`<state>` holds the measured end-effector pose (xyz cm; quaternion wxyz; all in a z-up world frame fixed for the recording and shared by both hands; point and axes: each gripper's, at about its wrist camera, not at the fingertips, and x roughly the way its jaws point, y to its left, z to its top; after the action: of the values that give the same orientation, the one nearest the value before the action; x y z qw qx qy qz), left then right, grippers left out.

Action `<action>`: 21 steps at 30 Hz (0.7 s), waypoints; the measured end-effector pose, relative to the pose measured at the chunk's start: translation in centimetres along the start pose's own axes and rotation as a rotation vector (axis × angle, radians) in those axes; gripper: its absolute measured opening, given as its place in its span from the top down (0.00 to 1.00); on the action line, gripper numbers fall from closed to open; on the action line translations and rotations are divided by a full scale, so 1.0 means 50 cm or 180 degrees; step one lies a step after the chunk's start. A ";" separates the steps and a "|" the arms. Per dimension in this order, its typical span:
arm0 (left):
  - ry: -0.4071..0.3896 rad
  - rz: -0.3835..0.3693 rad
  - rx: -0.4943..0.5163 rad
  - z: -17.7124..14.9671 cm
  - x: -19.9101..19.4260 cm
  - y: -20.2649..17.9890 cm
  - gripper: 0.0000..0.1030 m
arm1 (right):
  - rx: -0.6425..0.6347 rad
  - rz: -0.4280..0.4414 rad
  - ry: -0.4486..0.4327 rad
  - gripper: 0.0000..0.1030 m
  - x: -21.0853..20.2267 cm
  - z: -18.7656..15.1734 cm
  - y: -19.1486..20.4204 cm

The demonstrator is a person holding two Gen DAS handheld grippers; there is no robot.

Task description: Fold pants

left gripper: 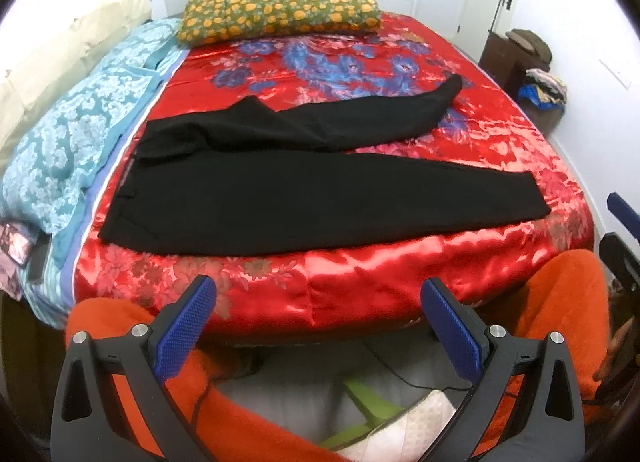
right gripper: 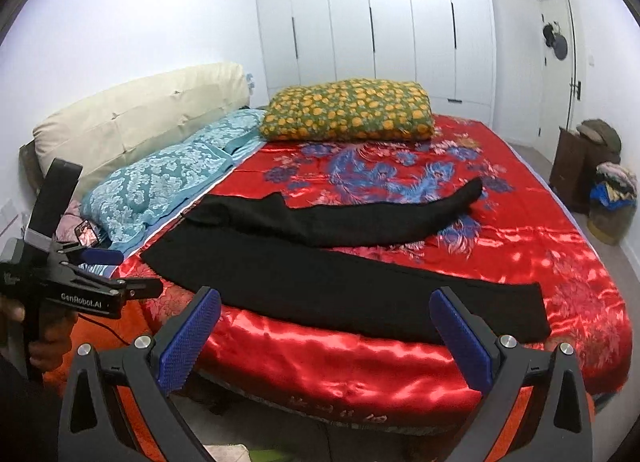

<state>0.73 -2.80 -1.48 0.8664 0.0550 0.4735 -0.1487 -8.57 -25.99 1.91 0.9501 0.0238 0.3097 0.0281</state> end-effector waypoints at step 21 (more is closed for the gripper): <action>0.0058 0.0007 -0.0031 0.001 0.013 0.009 0.01 | 0.0148 0.0109 0.0314 0.00 0.032 -0.012 -0.016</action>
<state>1.22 -2.49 -2.01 0.8625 0.0527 0.4819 -0.1450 -7.58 -26.64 0.45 0.9322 0.0497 0.3564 0.0383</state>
